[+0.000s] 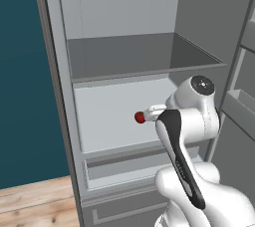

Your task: Open the fridge, remove the apple, tomato, and steak, and place them on any counter.

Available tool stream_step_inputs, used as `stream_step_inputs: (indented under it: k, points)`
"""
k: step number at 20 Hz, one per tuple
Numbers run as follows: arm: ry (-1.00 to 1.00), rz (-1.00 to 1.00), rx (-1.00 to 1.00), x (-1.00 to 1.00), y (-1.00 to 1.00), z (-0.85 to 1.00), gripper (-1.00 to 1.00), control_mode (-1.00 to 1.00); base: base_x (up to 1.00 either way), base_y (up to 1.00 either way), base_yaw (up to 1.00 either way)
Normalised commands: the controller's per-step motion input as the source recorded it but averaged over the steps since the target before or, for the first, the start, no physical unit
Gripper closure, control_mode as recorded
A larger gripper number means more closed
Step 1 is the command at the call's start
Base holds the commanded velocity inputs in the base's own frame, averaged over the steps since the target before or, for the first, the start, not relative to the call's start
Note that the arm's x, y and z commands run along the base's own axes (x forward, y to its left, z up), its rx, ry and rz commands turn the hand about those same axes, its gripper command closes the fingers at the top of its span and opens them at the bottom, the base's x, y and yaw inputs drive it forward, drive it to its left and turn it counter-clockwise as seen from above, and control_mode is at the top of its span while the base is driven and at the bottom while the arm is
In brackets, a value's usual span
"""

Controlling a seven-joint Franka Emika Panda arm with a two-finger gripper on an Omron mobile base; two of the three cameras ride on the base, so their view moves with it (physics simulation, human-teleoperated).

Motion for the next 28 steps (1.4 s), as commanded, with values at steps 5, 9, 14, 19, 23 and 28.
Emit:
stream_step_inputs:
  k: [5,9,14,19,23,28]
  points:
    - [0.00,-0.03,-0.04,0.51,0.01,-0.55,-1.00,-1.00,0.00,0.00,0.00]
    - [0.00,-0.03,-0.01,0.51,0.01,-0.50,-1.00,-1.00,0.00,0.00,0.00]
    - [0.00,-0.02,0.00,0.45,0.02,-0.32,-1.00,-1.00,0.00,0.00,0.00]
    - [0.09,-0.02,0.00,0.36,0.01,-0.03,-1.00,-1.00,0.00,0.00,0.00]
    - [0.07,-0.02,0.00,0.38,0.05,-0.06,-1.00,-1.00,0.00,0.00,0.00]
    - [0.03,-0.01,0.00,0.40,0.08,-0.17,-1.00,-1.00,0.00,0.00,0.00]
